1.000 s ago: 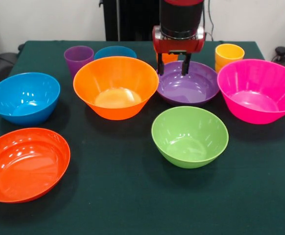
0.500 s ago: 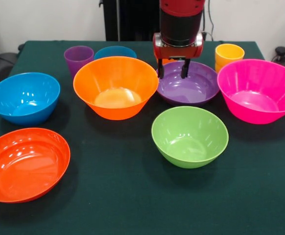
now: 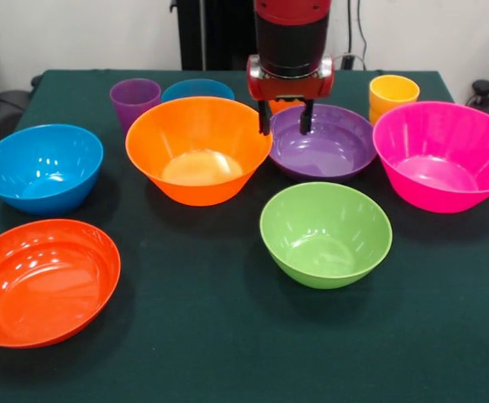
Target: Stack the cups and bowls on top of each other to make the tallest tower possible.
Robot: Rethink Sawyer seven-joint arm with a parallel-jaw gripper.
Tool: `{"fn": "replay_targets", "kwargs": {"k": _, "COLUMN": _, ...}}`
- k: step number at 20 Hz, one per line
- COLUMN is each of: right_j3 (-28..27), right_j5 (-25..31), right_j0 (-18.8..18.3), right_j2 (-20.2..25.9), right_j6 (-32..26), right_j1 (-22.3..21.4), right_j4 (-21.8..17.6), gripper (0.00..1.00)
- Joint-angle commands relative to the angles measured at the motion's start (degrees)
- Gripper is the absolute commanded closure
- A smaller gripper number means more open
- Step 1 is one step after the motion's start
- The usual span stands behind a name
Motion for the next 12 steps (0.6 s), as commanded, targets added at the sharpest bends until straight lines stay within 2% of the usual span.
{"fn": "replay_targets", "kwargs": {"k": 1, "right_j3": 1.92, "right_j5": -1.2, "right_j0": -2.26, "right_j2": 6.26, "right_j6": -3.75, "right_j1": -1.56, "right_j4": -4.64, "gripper": 0.0}}
{"fn": "replay_targets", "kwargs": {"k": 7, "right_j3": 0.38, "right_j5": -3.31, "right_j0": -3.26, "right_j2": 7.15, "right_j6": -3.21, "right_j1": 1.5, "right_j4": -6.57, "gripper": 0.0}}
{"fn": "replay_targets", "kwargs": {"k": 12, "right_j3": -0.48, "right_j5": -6.49, "right_j0": -2.21, "right_j2": 6.73, "right_j6": -0.9, "right_j1": 3.97, "right_j4": -8.39, "gripper": 0.0}}
